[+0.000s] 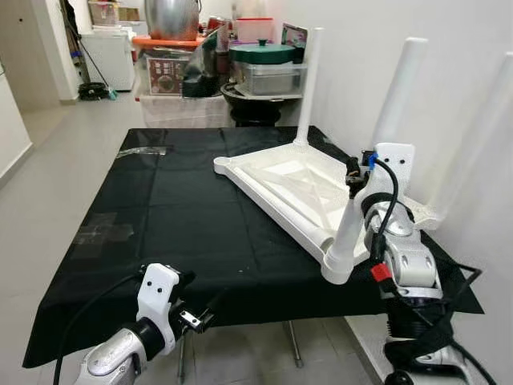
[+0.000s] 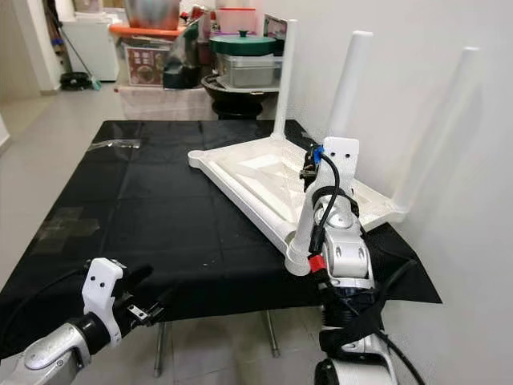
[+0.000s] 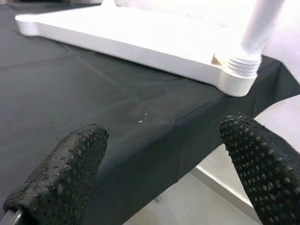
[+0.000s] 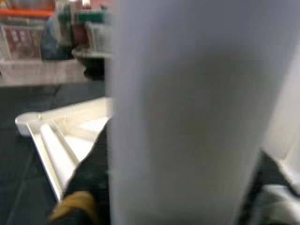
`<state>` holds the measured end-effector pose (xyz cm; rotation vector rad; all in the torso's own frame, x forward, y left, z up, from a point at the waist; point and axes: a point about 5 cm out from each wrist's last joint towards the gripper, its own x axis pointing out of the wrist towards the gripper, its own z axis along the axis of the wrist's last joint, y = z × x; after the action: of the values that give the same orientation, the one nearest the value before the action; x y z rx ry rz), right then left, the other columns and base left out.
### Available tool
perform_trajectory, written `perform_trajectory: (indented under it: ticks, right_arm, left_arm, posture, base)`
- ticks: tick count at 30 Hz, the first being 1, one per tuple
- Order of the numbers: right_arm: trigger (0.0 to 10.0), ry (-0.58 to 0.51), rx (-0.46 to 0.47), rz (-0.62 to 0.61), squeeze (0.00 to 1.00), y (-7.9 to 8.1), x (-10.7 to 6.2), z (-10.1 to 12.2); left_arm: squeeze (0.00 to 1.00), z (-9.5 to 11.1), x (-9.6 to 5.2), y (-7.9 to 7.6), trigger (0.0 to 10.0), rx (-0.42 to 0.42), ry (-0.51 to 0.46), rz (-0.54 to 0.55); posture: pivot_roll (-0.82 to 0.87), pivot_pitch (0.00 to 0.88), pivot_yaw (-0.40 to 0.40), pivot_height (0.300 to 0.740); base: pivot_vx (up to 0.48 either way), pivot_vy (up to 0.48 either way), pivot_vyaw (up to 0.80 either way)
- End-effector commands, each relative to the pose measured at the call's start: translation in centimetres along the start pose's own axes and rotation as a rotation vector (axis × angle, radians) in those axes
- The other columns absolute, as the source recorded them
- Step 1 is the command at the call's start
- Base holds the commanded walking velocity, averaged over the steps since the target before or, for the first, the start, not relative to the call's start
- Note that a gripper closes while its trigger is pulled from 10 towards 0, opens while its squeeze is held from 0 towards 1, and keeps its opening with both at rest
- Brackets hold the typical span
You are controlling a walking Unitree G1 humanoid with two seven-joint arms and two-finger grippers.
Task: Building children table
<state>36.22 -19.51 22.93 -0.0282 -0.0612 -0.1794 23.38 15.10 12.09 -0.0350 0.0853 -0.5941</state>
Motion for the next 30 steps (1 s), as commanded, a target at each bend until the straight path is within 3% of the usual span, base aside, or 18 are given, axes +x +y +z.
perform_trajectory:
  ticks: [1, 3, 4, 5, 6, 8, 10, 14, 17, 18, 19, 23, 25, 27, 30]
  right_arm:
    - [10.0, -0.018, -0.003, 0.042, 0.93, -0.9, 0.3, 0.2]
    - [10.0, -0.044, -0.001, 0.082, 0.93, -1.0, 0.4, 0.7]
    - [10.0, -0.084, 0.002, 0.197, 0.00, -1.4, 0.5, 1.4]
    - [10.0, -0.084, 0.002, 0.197, 0.00, -1.4, 0.5, 1.4]
    - [10.0, -0.118, 0.001, 0.330, 0.00, -1.9, 0.5, 2.0]
    - [10.0, -0.118, 0.001, 0.330, 0.00, -1.9, 0.5, 2.0]
    - [10.0, -0.131, -0.001, 0.525, 0.00, -3.2, 0.2, 2.3]
    - [10.0, -0.110, 0.002, 0.665, 0.00, -4.7, 0.1, 2.3]
    - [10.0, -0.111, 0.006, 0.680, 0.00, -4.7, 0.2, 2.4]
    - [6.7, -0.111, 0.009, 0.705, 0.00, -4.8, 0.2, 2.4]
    - [0.0, -0.100, 0.022, 0.710, 0.00, -4.8, 0.5, 2.2]
    - [0.0, -0.074, -0.007, 0.679, 0.00, -4.9, 0.9, 1.6]
    - [0.0, 0.032, -0.065, 0.499, 0.00, -5.1, 1.9, -0.1]
    - [0.0, 0.032, -0.065, 0.499, 0.00, -5.1, 1.9, -0.1]
    - [0.0, 0.048, -0.058, 0.395, 0.00, -5.1, 2.0, -0.3]
  left_arm:
    - [0.00, -0.3, 0.0, -0.2, 10.0, -0.004, 0.009, 0.000]
    - [0.00, -0.3, 0.0, -0.2, 10.0, -0.006, 0.008, 0.000]
    - [0.00, -0.2, 0.0, -0.2, 10.0, -0.006, 0.008, 0.000]
    - [0.00, -0.2, 0.0, -0.2, 10.0, -0.006, 0.008, 0.000]
    - [0.00, -0.2, -0.1, -0.1, 10.0, -0.006, 0.007, 0.000]
    - [0.00, -0.2, -0.1, -0.1, 10.0, -0.006, 0.007, 0.000]
    - [0.00, -0.2, -0.2, 0.0, 10.0, -0.004, 0.008, 0.000]
    - [0.00, -0.1, -0.2, 0.0, 10.0, -0.001, 0.011, -0.005]
    - [0.00, -0.1, -0.2, 0.1, 10.0, -0.001, 0.010, -0.006]
    - [0.00, -0.1, -0.1, 0.0, 10.0, 0.000, 0.010, -0.008]
    - [0.00, 0.0, -0.1, 0.1, 10.0, 0.001, 0.009, -0.009]
    - [0.00, 0.0, -0.1, 0.1, 10.0, 0.003, 0.008, -0.009]
    - [0.00, 0.1, -0.1, 0.1, 10.0, 0.007, 0.008, -0.005]
    - [0.00, 0.1, -0.1, 0.1, 10.0, 0.007, 0.008, -0.005]
    - [0.00, 0.2, -0.2, 0.2, 10.0, 0.007, 0.008, -0.005]
  posture:
    - [0.07, 0.000, -0.067, 0.740]
    - [0.07, 0.000, -0.067, 0.740]
    - [0.07, 0.000, -0.068, 0.740]
    - [0.07, 0.000, -0.068, 0.740]
    - [0.07, 0.000, -0.068, 0.740]
    - [0.07, 0.000, -0.068, 0.740]
    - [0.07, 0.000, -0.064, 0.740]
    - [0.07, 0.000, -0.060, 0.740]
    - [0.07, 0.000, -0.060, 0.740]
    - [0.07, 0.000, -0.059, 0.740]
    - [0.07, 0.000, -0.060, 0.740]
    - [0.08, 0.000, -0.060, 0.740]
    - [0.08, 0.000, -0.057, 0.740]
    - [0.08, 0.000, -0.057, 0.740]
    - [0.07, 0.000, -0.052, 0.740]
  base:
    - [0.000, 0.000, 0.00]
    - [0.000, 0.000, 0.00]
    - [0.000, 0.000, 0.00]
    - [0.000, 0.000, 0.00]
    - [0.000, 0.000, 0.00]
    - [0.000, 0.000, 0.00]
    - [0.000, 0.000, 0.00]
    - [0.000, 0.000, 0.00]
    - [0.000, 0.000, 0.00]
    - [0.000, 0.000, 0.00]
    - [0.000, 0.000, 0.00]
    - [0.000, 0.000, 0.00]
    - [0.000, 0.000, 0.00]
    - [0.000, 0.000, 0.00]
    - [0.000, 0.000, 0.00]
